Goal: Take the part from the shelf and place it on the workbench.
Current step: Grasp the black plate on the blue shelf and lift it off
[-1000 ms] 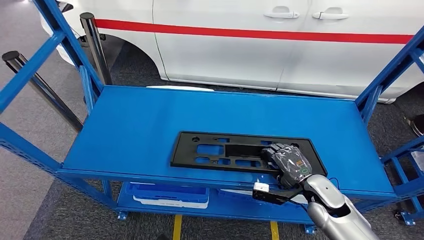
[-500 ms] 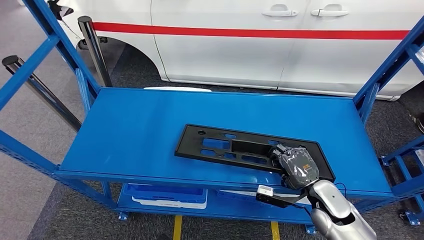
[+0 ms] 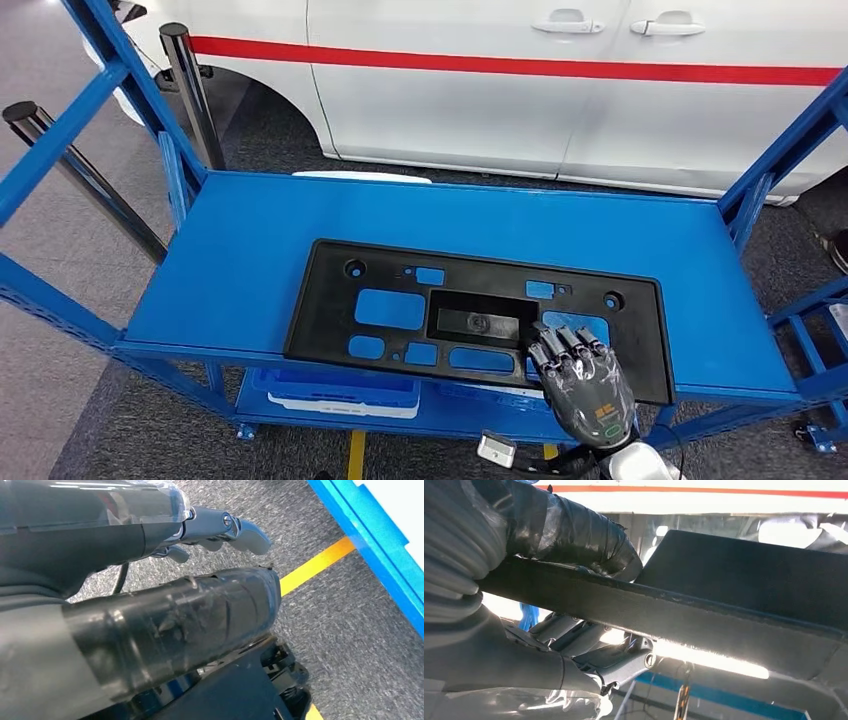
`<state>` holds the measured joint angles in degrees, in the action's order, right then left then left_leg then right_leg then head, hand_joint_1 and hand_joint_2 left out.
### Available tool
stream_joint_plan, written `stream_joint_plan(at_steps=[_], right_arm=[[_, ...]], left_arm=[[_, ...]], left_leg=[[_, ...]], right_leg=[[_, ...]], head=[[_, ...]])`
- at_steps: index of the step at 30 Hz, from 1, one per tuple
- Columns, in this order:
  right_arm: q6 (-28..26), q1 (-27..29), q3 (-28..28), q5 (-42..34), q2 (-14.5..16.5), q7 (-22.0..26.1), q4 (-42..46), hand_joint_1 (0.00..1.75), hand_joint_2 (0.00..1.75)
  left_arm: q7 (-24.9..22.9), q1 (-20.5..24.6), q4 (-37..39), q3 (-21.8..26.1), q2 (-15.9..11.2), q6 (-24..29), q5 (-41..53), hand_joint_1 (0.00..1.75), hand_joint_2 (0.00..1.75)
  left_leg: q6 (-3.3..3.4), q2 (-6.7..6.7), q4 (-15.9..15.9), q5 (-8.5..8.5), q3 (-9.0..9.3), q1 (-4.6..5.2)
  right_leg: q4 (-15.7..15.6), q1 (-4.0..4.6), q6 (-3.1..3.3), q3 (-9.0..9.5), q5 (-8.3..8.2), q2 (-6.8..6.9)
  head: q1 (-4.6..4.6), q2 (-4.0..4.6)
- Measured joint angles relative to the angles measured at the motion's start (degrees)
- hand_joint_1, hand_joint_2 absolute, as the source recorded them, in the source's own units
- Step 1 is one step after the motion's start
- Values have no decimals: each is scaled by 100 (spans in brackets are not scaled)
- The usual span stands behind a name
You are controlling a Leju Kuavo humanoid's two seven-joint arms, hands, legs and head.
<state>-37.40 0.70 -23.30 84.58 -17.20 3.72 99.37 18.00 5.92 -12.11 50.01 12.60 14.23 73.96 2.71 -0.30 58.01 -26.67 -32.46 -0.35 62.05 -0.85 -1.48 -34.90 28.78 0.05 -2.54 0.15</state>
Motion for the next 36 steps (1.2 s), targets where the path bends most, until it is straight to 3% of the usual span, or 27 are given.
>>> stream_joint_plan(at_steps=[3, 4, 5, 6, 8, 9, 10, 13, 15, 17, 19, 20, 21, 23, 25, 28, 30, 34, 35, 36], right_arm=[[-88, 101, 2, 42, 76, -10, 168, 175, 175], [-101, 126, 2, 47, 111, 5, 206, 175, 175], [-107, 145, 1, 49, 149, 25, 239, 175, 175], [-109, 156, 1, 51, 185, 49, 269, 175, 175], [-118, 156, -3, 53, 259, 102, 324, 175, 175], [-130, 151, -8, 53, 302, 140, 342, 175, 175], [-143, 151, -17, 53, 356, 189, 354, 175, 175], [-166, 171, -47, 53, 537, 359, 358, 175, 175], [-168, 168, -75, 54, 648, 421, 357, 175, 175], [-174, 158, -99, 55, 748, 476, 350, 175, 175], [-177, 156, -127, 55, 823, 533, 327, 175, 175], [-177, 156, -150, 55, 854, 552, 310, 175, 175], [-177, 155, -176, 55, 882, 562, 297, 175, 175], [-177, 143, -236, 55, 936, 568, 283, 175, 175], [-177, 121, -287, 54, 973, 555, 277, 175, 175], [-173, 88, -370, 55, 999, 399, 242, 175, 175], [-166, 53, -436, 55, 999, 248, 211, 175, 175], [-153, 8, -551, 55, 998, -6, 126, 175, 175], [-150, 6, -587, 55, 997, -93, 95, 175, 175], [-149, -1, -626, 55, 996, -178, 63, 175, 175]], left_arm=[[1, 7, 0, 0, 1, 4, -7, 0, 0], [1, 7, 0, 0, 1, 6, -8, 0, 0], [1, 7, 0, 0, 1, 8, -9, 0, 0], [1, 8, 0, 0, 5, 8, -10, 0, 0], [13, 9, 0, 0, 16, 0, -11, 0, 0], [28, 11, 0, 0, 21, -16, -12, 0, 0], [53, 13, 0, 0, 23, -42, -13, 0, 0], [172, 18, 0, 0, 26, -184, -17, 0, 0], [272, 19, 0, 1, 26, -302, -39, 0, 87], [372, 13, 0, 3, 25, -401, -58, 0, 175], [438, -3, 0, 4, 25, -456, -59, 0, 175], [456, -11, 0, 4, 24, -469, -60, 0, 175], [465, -17, 0, 5, 23, -479, -66, 0, 175], [475, -16, 0, 9, 20, -492, -97, 0, 175], [477, -6, 0, 16, 15, -496, -131, 0, 175], [329, -7, 0, 24, 13, -352, -102, 0, 175], [182, -13, 0, 24, 21, -196, -55, 0, 175], [85, 3, 0, 22, 32, -19, 3, 0, 175], [70, 1, 0, 20, 33, 30, 21, 0, 175], [51, -2, 0, 16, 35, 73, 40, 0, 175]], left_leg=[[43, 14, -5, 2, 7, 5], [46, 16, 2, -3, 8, 10], [47, 15, 11, -9, 10, 13], [42, 13, 22, -19, 14, 13], [13, 4, 49, -47, 22, 23], [-10, -1, 66, -62, 18, 35], [-36, -3, 76, -71, 13, 48], [-118, -2, 77, -89, 6, 55], [-177, -1, 272, -240, -70, 41], [-225, -1, 897, -586, -349, 25], [-252, 0, 1564, -832, -666, 19], [-253, 0, 1651, -802, -716, 19], [-244, 0, 1513, -663, -659, 19], [-194, -1, 780, -266, -324, 23], [-135, -3, 191, -69, -55, 45], [-72, -7, 47, -43, -5, 58], [-14, 1, -13, 0, 20, 29], [40, 14, -36, 21, 26, 20], [38, 14, -28, 19, 25, 20], [34, 11, -16, 14, 24, 18]], right_leg=[[1052, -6, -34, -493, 500, -1], [1286, -7, -41, -611, 545, 0], [1323, -8, -43, -634, 482, 0], [1133, -10, -40, -546, 318, 1], [371, -7, -14, -174, -59, 2], [49, 0, 6, -24, -160, -1], [-147, 9, 27, 61, -196, -4], [-245, 14, 114, 86, -187, -13], [-277, -1, 186, 108, -205, -9], [-288, 4, 231, 114, -209, 2], [-284, 19, 249, 111, -205, 8], [-281, 24, 252, 113, -202, 7], [-278, 28, 253, 119, -200, 3], [-274, 34, 251, 139, -191, -5], [-263, 50, 219, 138, -181, -8], [-266, 54, 137, 122, -188, -5], [-123, 52, 84, 62, -74, -5], [1115, 14, 7, -501, 527, -6], [1263, 4, -3, -572, 529, -6], [1187, -5, -7, -535, 417, -5]], head=[[-1, 0], [0, 0], [0, 0], [0, 0], [-1, 0], [0, 0], [1, 0], [5, 0], [7, 0], [10, 0], [11, 0], [12, 0], [12, 0], [11, 0], [9, 0], [10, 0], [7, 0], [1, 0], [1, 0], [1, 0]])
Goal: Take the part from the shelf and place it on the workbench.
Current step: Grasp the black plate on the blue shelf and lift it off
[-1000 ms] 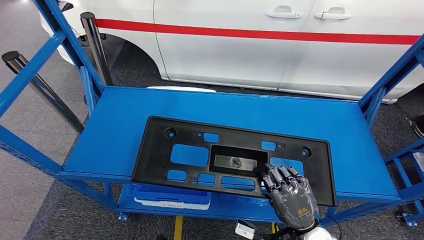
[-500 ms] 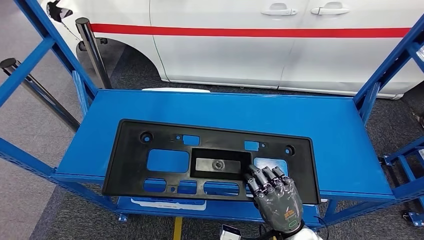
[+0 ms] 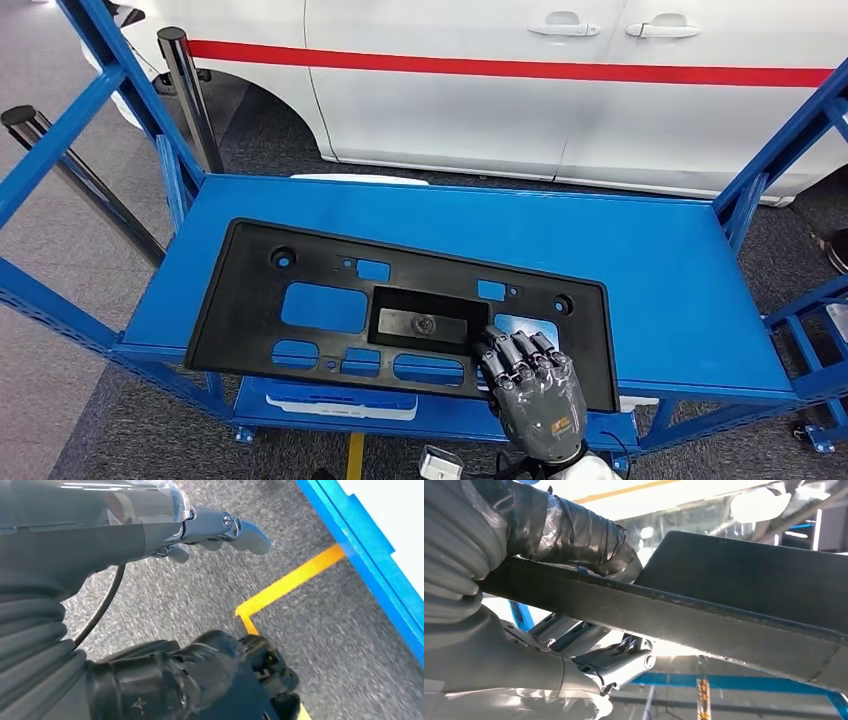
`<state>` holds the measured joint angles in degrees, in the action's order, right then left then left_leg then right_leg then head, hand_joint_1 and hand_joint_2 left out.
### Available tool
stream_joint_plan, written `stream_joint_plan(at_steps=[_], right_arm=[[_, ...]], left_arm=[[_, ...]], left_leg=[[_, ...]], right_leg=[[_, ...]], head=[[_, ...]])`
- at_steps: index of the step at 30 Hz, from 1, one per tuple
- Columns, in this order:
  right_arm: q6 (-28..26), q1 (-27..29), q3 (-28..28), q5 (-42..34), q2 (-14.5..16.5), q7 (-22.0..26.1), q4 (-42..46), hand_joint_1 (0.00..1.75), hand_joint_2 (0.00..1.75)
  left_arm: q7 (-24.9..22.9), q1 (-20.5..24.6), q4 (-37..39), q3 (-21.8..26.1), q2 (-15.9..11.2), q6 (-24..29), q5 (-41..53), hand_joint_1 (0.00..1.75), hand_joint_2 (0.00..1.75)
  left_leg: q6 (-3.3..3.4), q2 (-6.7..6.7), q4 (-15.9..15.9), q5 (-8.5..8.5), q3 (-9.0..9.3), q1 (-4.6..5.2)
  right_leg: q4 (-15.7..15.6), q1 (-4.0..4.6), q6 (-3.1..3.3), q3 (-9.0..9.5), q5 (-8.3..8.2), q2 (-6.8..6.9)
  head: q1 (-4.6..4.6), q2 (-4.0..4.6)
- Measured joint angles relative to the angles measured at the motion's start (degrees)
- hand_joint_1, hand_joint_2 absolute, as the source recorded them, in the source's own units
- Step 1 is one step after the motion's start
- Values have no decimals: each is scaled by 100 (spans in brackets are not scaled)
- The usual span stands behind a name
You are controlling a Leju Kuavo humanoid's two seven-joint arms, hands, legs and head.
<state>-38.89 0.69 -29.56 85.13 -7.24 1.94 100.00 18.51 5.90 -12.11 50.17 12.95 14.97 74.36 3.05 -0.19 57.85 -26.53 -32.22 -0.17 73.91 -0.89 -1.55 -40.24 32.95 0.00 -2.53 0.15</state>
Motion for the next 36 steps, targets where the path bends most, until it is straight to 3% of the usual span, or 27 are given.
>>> stream_joint_plan(at_steps=[2, 4, 8, 10, 12, 14, 15, 16, 19, 20, 23, 25, 28, 29, 30, 31, 34, 36], right_arm=[[1, -32, -76, 0, -3, -133, -53, 175, 175], [0, -67, -149, 0, -3, -217, -97, 175, 175], [1, -84, -232, 0, -3, -289, -173, 175, 175], [-1, -103, -260, 0, 0, -313, -196, 175, 175], [-1, -123, -300, 0, 2, -350, -222, 175, 175], [0, -130, -333, 0, 3, -376, -255, 175, 175], [0, -131, -345, 0, 3, -380, -268, 175, 175], [-1, -131, -354, 0, 3, -382, -275, 175, 175], [-3, -140, -369, 0, 3, -382, -280, 175, 175], [-3, -149, -371, 0, 3, -383, -283, 175, 175], [-4, -166, -372, 0, 3, -384, -292, 175, 175], [-5, -172, -372, 0, 3, -390, -297, 175, 175], [-7, -182, -372, 0, 2, -417, -320, 175, 175], [-8, -182, -372, 0, 2, -429, -333, 175, 175], [-8, -182, -372, 0, 1, -440, -344, 175, 175], [-8, -184, -373, 0, 1, -447, -351, 175, 175], [-11, -207, -373, 0, 1, -457, -354, 175, 175], [-14, -223, -373, 0, -2, -474, -353, 175, 175]], left_arm=[[-41, -3, 0, -13, 11, 68, 43, 0, 175], [-75, 1, 0, -21, 23, 115, 67, 0, 175], [-103, -2, 0, -23, 27, 151, 83, 0, 175], [-108, -1, 0, -25, 27, 160, 89, 0, 175], [-119, -3, 0, -27, 27, 167, 96, 0, 175], [-132, -11, 0, -27, 27, 173, 101, 0, 175], [-136, -15, 0, -27, 26, 176, 103, 0, 175], [-138, -17, 0, -27, 26, 179, 106, 0, 175], [-138, 3, 0, -31, 25, 185, 118, 0, 175], [-138, 9, 0, -33, 25, 186, 120, 0, 175], [-137, -8, 0, -38, 26, 186, 120, 0, 175], [-137, -8, 0, -39, 28, 186, 121, 0, 175], [-137, 2, 0, -42, 30, 186, 124, 0, 175], [-137, -1, 0, -42, 30, 186, 123, 0, 175], [-137, -4, 0, -42, 30, 186, 122, 0, 175], [-137, -5, 0, -42, 30, 186, 122, 0, 175], [-137, -4, 0, -42, 30, 190, 123, 0, 175], [-137, 0, 0, -42, 30, 198, 123, 0, 175]], left_leg=[[-23, -7, 35, -18, 0, -5], [-71, -14, 85, -41, -28, 18], [-172, -17, 124, -61, -80, 26], [-225, -14, 408, -304, -190, 9], [-265, -10, 1060, -717, -440, -4], [-279, -9, 1576, -928, -612, -8], [-273, -10, 1566, -883, -565, -7], [-257, -10, 1342, -749, -412, -6], [-183, -11, 271, -369, 201, 20], [-164, -12, 96, -331, 283, 36], [-101, -4, 7, -241, 270, 44], [-27, 20, -61, -120, 232, 20], [33, 47, -70, 8, 83, 26], [29, 52, -57, 38, 29, 30], [22, 55, -38, 65, -27, 31], [10, 56, -11, 87, -79, 29], [-44, 52, 94, 126, -207, 30], [-108, 47, 130, 170, -251, 39]], right_leg=[[-663, -14, 10, 316, -379, 1], [-1258, -1, 41, 588, -574, -2], [-1412, 12, 152, 617, -616, -12], [-1449, 3, 230, 609, -663, 4], [-1453, 16, 277, 575, -694, 20], [-1441, 34, 297, 522, -724, 30], [-1431, 41, 300, 495, -740, 30], [-1421, 46, 297, 472, -756, 29], [-1388, 65, 249, 432, -802, 26], [-1383, 67, 217, 422, -823, 28], [-1401, 51, 113, 407, -887, 25], [-1217, 47, 56, 319, -678, 12], [-267, 23, -11, 17, 30, 3], [-15, 11, -30, -24, 144, 4], [53, -1, -45, 28, 146, 4], [-92, -13, -52, 180, 53, 5], [-1139, -23, -24, 890, -257, 0], [-1409, 7, 40, 1015, -302, -13]], head=[[-1, 0], [2, 0], [7, 0], [8, 0], [10, 0], [10, 0], [10, 0], [10, 0], [9, 0], [8, 0], [7, 0], [1, 0], [-7, 0], [-7, 0], [-5, 0], [-6, 0], [-5, 0], [-4, 0]])
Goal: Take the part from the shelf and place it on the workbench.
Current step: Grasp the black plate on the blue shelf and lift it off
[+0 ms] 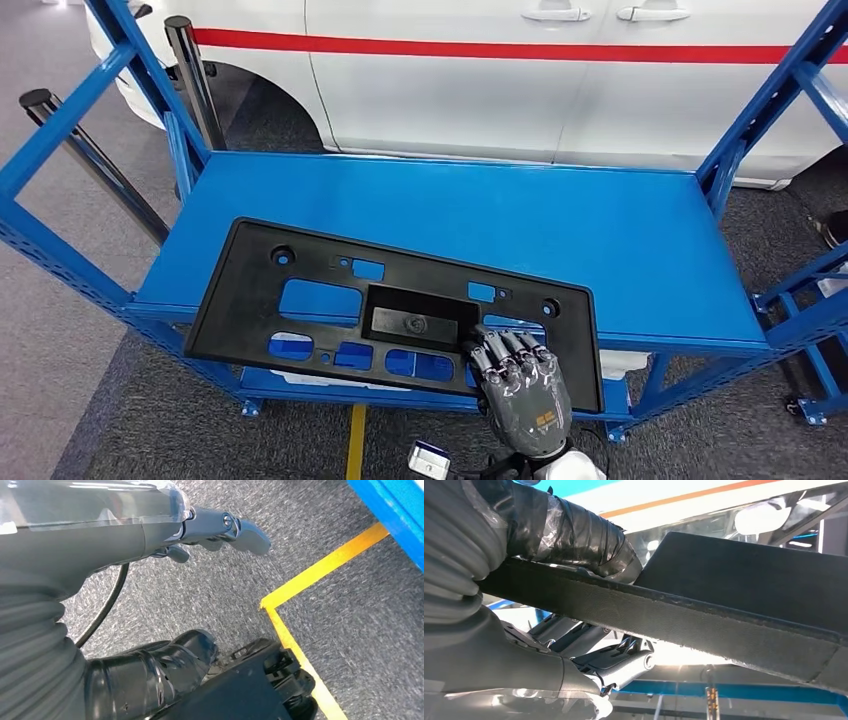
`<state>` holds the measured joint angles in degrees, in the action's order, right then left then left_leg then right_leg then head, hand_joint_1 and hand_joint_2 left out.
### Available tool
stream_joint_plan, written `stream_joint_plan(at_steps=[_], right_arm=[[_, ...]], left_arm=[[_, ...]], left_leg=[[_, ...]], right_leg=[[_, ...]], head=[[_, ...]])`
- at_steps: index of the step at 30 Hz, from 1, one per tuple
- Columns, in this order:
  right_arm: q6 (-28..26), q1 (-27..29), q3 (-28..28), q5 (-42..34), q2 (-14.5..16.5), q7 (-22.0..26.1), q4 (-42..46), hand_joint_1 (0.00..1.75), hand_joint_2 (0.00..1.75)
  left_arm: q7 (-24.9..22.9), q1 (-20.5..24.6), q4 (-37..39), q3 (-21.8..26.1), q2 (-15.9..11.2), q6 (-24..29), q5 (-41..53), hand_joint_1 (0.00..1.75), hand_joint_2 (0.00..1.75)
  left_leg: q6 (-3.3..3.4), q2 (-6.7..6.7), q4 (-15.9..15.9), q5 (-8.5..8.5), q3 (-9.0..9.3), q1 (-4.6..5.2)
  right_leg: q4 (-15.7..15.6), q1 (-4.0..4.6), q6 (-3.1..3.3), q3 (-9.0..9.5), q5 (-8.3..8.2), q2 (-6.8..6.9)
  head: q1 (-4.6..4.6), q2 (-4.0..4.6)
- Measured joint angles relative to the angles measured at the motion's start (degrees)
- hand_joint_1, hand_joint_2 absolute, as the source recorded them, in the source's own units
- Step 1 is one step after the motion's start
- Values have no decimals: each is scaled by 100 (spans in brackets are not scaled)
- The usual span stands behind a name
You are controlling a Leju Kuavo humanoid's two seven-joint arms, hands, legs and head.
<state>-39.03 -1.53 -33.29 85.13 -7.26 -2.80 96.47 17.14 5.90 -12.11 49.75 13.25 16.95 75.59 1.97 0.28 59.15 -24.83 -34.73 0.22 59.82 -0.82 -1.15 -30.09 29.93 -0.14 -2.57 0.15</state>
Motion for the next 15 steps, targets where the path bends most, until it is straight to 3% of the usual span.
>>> stream_joint_plan(at_steps=[2, 3, 5, 7, 8, 9, 11, 13, 15], right_arm=[[-2, -7, 0, 0, -2, -13, 1, 175, 175], [-4, -13, 0, 0, -2, -16, 1, 175, 175], [-7, -18, 0, 0, -1, -23, 0, 175, 175], [-9, -20, 0, 0, 0, -27, -2, 175, 175], [-9, -19, 0, 0, 0, -28, -3, 175, 175], [-9, -19, 0, 0, 0, -28, -6, 175, 175], [-9, -19, 0, 0, 0, -29, -11, 175, 175], [-11, -19, 0, 0, 0, -30, -12, 175, 175], [-14, -23, 0, 0, 0, -31, -12, 175, 175]], left_arm=[[0, -3, 0, 0, -1, 5, 1, 0, 175], [0, -4, 0, 0, -1, 10, 1, 0, 175], [-1, -13, 0, 0, -2, 16, 2, 0, 175], [-1, -16, 0, 0, -2, 19, 3, 0, 175], [-2, -17, 0, 0, -2, 19, 3, 0, 175], [-2, -16, 0, 0, -2, 19, 3, 0, 175], [-2, -15, 0, 0, -3, 19, 3, 0, 175], [-2, -1, 0, -2, -6, 19, 4, 0, 175], [-2, 20, 0, -7, -8, 21, 7, 0, 175]], left_leg=[[-71, -8, 8, 49, -37, -1], [-107, -12, 52, -4, -83, -8], [-162, -19, 390, -375, -235, -26], [-192, -20, 1062, -905, -425, -41], [-197, -19, 1371, -1058, -477, -44], [-196, -19, 1554, -1088, -463, -45], [-175, -19, 1378, -836, -169, -44], [-133, -22, 593, -633, 437, -33], [-94, -30, -92, -682, 878, -8]], right_leg=[[-11, 7, 84, -62, -74, 0], [-25, 0, 132, -102, -117, 6], [-50, -17, 226, -219, -229, 24], [-47, 2, 272, -362, -338, 36], [-43, 12, 277, -442, -396, 41], [-39, 20, 278, -525, -455, 45], [-25, 28, 266, -688, -572, 48], [-5, 34, 232, -804, -678, 43], [-3, 38, 170, -852, -783, 50]], head=[[0, 0], [2, 0], [8, 0], [15, 0], [15, 0], [15, 0], [16, 0], [17, 0], [14, 0]])
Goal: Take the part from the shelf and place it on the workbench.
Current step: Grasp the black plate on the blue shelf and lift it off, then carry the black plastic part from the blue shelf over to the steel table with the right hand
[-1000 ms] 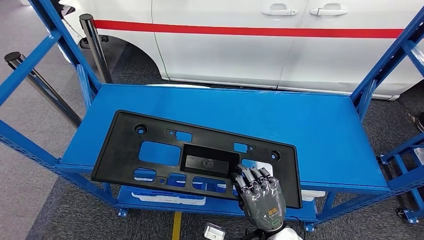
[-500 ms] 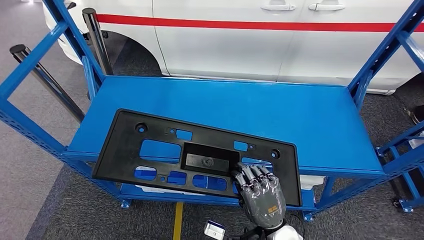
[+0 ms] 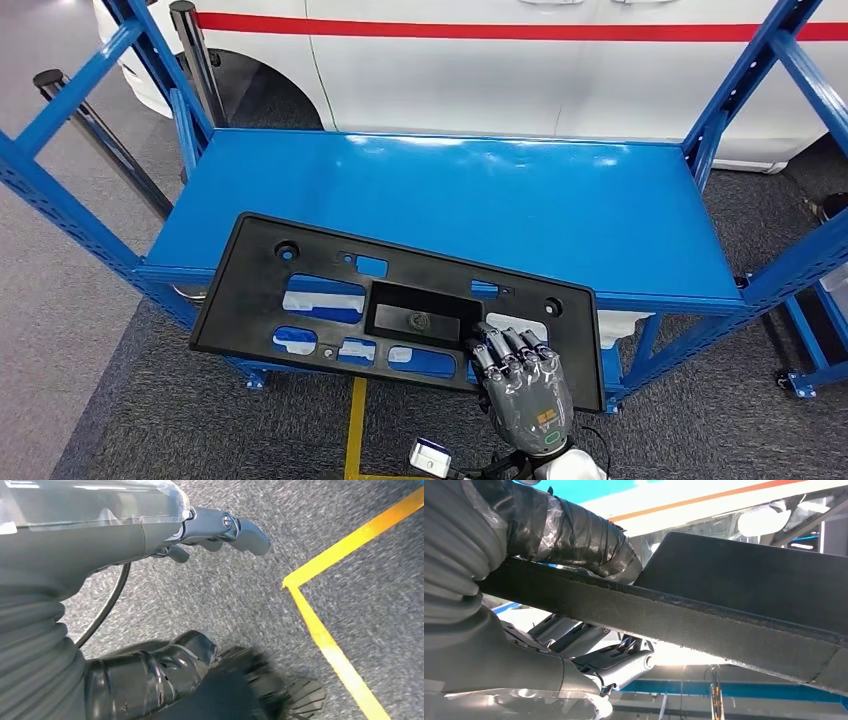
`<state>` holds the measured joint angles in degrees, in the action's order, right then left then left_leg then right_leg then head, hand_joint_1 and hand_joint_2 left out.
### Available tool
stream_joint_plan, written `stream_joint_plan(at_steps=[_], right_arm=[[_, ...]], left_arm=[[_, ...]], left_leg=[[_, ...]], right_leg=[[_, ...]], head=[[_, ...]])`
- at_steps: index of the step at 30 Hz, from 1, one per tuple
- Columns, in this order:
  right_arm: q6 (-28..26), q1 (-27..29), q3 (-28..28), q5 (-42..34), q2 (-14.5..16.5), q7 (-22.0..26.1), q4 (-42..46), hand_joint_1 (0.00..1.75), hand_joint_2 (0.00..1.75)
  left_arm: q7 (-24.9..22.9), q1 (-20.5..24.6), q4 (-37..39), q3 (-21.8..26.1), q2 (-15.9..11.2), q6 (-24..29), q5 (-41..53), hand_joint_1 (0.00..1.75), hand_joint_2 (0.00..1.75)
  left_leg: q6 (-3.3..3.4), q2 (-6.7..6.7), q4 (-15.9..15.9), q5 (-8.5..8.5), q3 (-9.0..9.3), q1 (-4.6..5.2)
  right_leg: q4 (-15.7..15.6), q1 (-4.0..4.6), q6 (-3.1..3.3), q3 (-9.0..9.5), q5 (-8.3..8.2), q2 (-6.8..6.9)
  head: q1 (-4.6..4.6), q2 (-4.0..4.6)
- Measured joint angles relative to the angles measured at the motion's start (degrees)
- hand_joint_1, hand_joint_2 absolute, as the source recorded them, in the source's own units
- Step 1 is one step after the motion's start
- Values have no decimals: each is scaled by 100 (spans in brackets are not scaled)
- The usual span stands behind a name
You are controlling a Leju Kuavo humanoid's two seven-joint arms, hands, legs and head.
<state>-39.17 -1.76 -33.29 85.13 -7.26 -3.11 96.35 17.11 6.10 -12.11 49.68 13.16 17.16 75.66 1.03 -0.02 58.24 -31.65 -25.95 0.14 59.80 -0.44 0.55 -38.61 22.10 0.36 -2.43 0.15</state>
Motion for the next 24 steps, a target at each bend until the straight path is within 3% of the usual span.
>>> stream_joint_plan(at_steps=[1, 3, 4, 5, 6, 8, 9, 10, 12, 13, 15, 16, 18, 19, 20, 23, 24], right_arm=[[-1, -4, 0, 0, 0, -1, 0, 175, 175], [-3, -6, -1, 0, -1, -4, -1, 175, 175], [-3, -3, -2, 0, -1, -5, -1, 175, 175], [-4, 0, -2, 0, -2, -5, -1, 175, 175], [-5, 2, -2, 0, -2, -6, -1, 175, 175], [-8, 5, -2, 0, -2, -8, -1, 175, 175], [-8, 7, -2, 0, -2, -10, -1, 175, 175], [-8, 8, -2, 0, -2, -13, -1, 175, 175], [-8, 7, -2, 0, -2, -16, -1, 175, 175], [-9, 3, -2, -1, -2, -16, 0, 175, 175], [-11, -6, -2, -1, -2, -16, 2, 175, 175], [-15, -13, -2, -1, -3, -19, 2, 175, 175], [-20, -17, -2, -2, -3, -27, 1, 175, 175], [-21, -20, -2, -2, -3, -32, 1, 175, 175], [-21, -20, -2, -2, -2, -34, 1, 175, 175], [-21, -18, -4, -2, -1, -34, 1, 175, 175], [-21, -16, -4, -2, 0, -34, 0, 175, 175]], left_arm=[[-1, 6, 0, -3, -1, 1, 2, 0, 175], [-6, -6, 0, -6, 0, 2, 4, 0, 175], [-9, -10, 0, -7, 1, 2, 5, 0, 175], [-11, -12, 0, -7, 1, 2, 5, 0, 175], [-13, -9, 0, -9, 2, 2, 6, 0, 175], [-13, -9, 0, -12, 2, 2, 7, 0, 175], [-13, -13, 0, -13, 2, 2, 8, 0, 175], [-13, -15, 0, -14, 2, 2, 8, 0, 175], [-13, -15, 0, -14, 2, 3, 8, 0, 175], [-13, -13, 0, -15, 2, 4, 8, 0, 175], [-13, -12, 0, -16, 2, 10, 8, 0, 175], [-12, -10, 0, -17, 2, 13, 9, 0, 175], [-12, -12, 0, -17, 2, 17, 10, 0, 175], [-11, -13, 0, -17, 2, 17, 10, 0, 175], [-11, -21, 0, -17, 2, 16, 10, 0, 175], [-11, -39, 0, -17, 2, 16, 10, 0, 175], [-12, -40, 0, -17, 2, 16, 10, 0, 175]], left_leg=[[19, -4, -146, -33, 66, 16], [75, 4, -191, 59, 11, 12], [113, 17, -204, 132, -40, 4], [152, 34, -219, 215, -106, -5], [184, 49, -221, 296, -190, -8], [215, 62, -192, 431, -380, 11], [213, 66, -167, 494, -489, 18], [207, 69, -133, 551, -600, 22], [185, 71, -45, 652, -826, 25], [167, 68, 2, 692, -917, 28], [114, 61, 72, 765, -1024, 36], [81, 59, 84, 808, -1044, 34], [11, 56, 75, 886, -1072, 23], [-22, 50, 115, 834, -1115, 14], [-52, 44, 233, 669, -1179, 6], [-108, 35, 1111, -173, -1418, -20], [-113, 35, 1430, -312, -1455, -24]], right_leg=[[-13, -3, -35, -7, -55, 7], [-47, -18, -100, -23, -142, 6], [1, -22, -125, -64, -59, -6], [141, -29, -145, -130, 133, -17], [409, -38, -160, -221, 430, -26], [1139, -44, -188, -384, 977, -29], [1451, -44, -199, -408, 1067, -28], [1608, -44, -203, -361, 1015, -29], [1354, -43, -189, 24, 713, -28], [976, -41, -171, 327, 673, -28], [219, -11, -122, 849, 796, -35], [17, 8, -92, 959, 883, -39], [-60, 22, -18, 939, 830, -36], [-75, 15, 33, 887, 774, -28], [-89, 6, 85, 820, 706, -18], [-96, 13, 165, 565, 490, -3], [-92, 23, 165, 474, 418, -2]], head=[[-1, 0], [-1, 0], [-2, 0], [-4, 0], [-7, 0], [-10, 0], [-10, 0], [-8, 0], [-9, 0], [-8, 0], [-3, 0], [-3, 0], [-11, 0], [-14, 0], [-10, 0], [2, 0], [2, 0]])
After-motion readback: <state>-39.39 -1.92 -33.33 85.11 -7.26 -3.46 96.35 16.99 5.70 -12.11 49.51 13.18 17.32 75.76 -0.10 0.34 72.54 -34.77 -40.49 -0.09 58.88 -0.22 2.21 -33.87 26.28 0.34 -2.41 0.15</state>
